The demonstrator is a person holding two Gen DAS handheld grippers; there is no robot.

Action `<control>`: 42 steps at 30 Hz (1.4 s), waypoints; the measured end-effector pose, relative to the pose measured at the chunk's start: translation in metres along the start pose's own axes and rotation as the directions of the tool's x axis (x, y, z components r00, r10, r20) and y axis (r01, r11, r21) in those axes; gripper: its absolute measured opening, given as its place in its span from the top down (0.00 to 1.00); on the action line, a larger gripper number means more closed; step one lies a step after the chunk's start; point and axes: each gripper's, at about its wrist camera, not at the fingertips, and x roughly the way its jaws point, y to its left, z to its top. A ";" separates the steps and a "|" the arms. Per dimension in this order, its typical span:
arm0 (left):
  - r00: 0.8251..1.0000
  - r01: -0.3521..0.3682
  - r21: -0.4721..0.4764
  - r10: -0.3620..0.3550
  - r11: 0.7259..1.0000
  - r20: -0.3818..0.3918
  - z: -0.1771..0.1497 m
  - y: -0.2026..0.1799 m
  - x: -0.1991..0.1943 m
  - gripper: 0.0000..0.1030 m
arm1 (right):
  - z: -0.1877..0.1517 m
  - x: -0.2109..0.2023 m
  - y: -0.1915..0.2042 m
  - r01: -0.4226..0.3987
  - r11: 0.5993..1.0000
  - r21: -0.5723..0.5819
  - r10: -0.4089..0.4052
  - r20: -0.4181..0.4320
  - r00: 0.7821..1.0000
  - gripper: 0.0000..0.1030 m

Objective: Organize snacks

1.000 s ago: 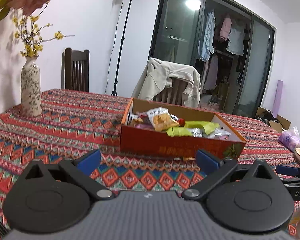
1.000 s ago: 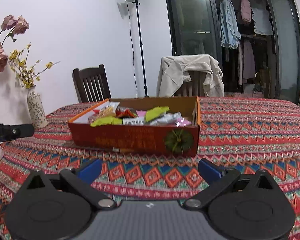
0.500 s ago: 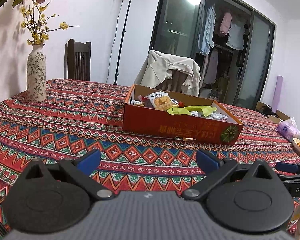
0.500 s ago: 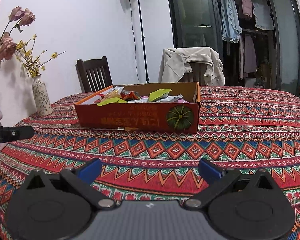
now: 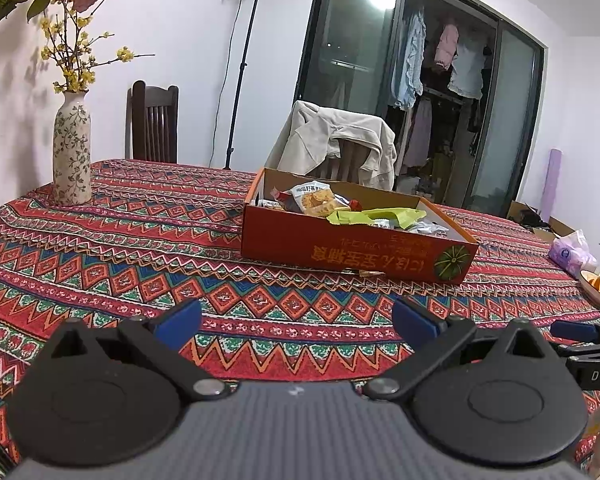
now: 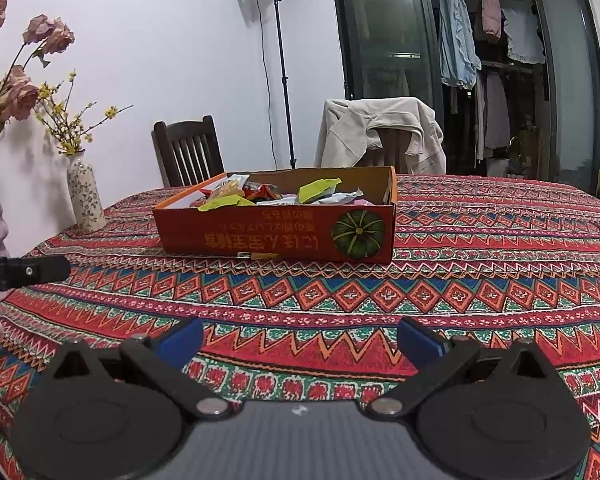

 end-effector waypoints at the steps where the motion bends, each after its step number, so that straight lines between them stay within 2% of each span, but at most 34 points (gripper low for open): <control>1: 1.000 -0.002 0.000 0.002 1.000 -0.001 0.000 0.000 0.000 0.00 | 0.000 0.000 0.000 0.001 1.000 0.000 -0.001 0.000 1.000 0.00; 27: 1.000 0.000 0.007 0.000 1.000 -0.004 0.000 0.000 0.000 0.00 | -0.001 -0.001 -0.001 0.002 1.000 0.004 -0.002 -0.001 1.000 0.00; 34: 0.999 0.043 0.017 -0.043 0.999 -0.007 -0.001 -0.003 0.000 0.00 | -0.001 -0.001 -0.002 0.004 1.000 0.008 -0.004 -0.003 1.000 0.00; 42: 0.999 0.038 0.007 -0.038 0.999 -0.023 -0.002 -0.001 0.004 0.00 | -0.002 0.001 -0.002 0.008 1.000 0.013 -0.008 -0.007 1.000 0.00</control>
